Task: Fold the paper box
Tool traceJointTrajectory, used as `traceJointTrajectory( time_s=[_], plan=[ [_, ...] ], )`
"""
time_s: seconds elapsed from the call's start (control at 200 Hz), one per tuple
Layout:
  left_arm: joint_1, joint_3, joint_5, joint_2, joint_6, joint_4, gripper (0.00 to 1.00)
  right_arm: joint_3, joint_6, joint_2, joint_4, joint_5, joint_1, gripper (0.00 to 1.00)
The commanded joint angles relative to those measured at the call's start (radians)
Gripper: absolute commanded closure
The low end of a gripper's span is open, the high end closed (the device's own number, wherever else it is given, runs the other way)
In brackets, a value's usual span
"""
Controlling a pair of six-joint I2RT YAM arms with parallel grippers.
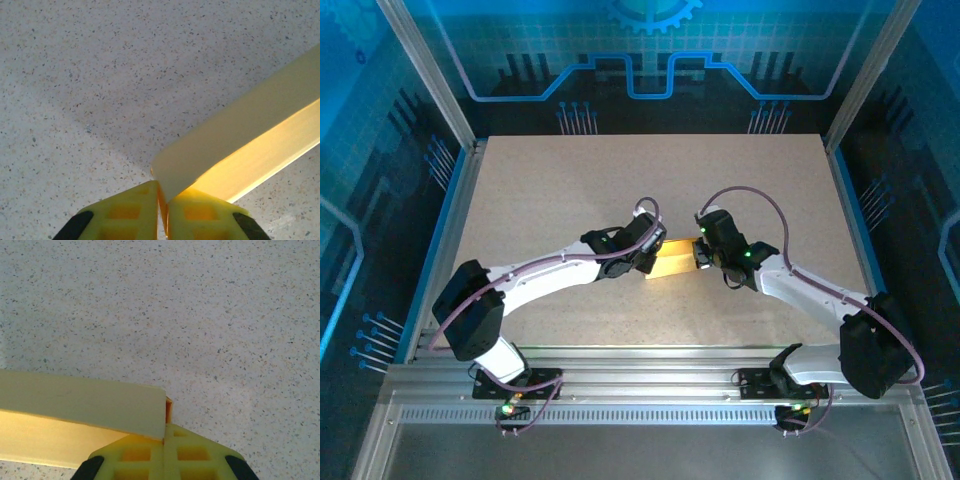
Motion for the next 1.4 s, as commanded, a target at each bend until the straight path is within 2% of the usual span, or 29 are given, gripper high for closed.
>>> traceJointTrajectory(
  time_s=[0.0,0.195,0.43,0.7,1.396],
  plan=[
    [0.006,0.040,-0.012,0.014,-0.001,-0.018,0.91,0.014,0.013,-0.005,-0.070,-0.005,0.016,1.00],
    [0.008,0.080,-0.011,0.031,0.023,-0.050,1.00,0.005,0.013,-0.009,-0.066,-0.006,0.016,1.00],
    [0.038,0.178,0.009,0.068,0.036,-0.159,1.00,0.023,0.000,-0.002,-0.104,0.020,0.021,1.00],
    [0.047,0.269,0.029,0.110,-0.029,-0.247,1.00,0.014,0.002,-0.002,-0.093,0.018,0.023,1.00],
    [0.062,0.302,0.073,0.136,-0.172,-0.272,1.00,0.015,-0.017,-0.004,-0.089,-0.012,0.023,1.00]
  ],
)
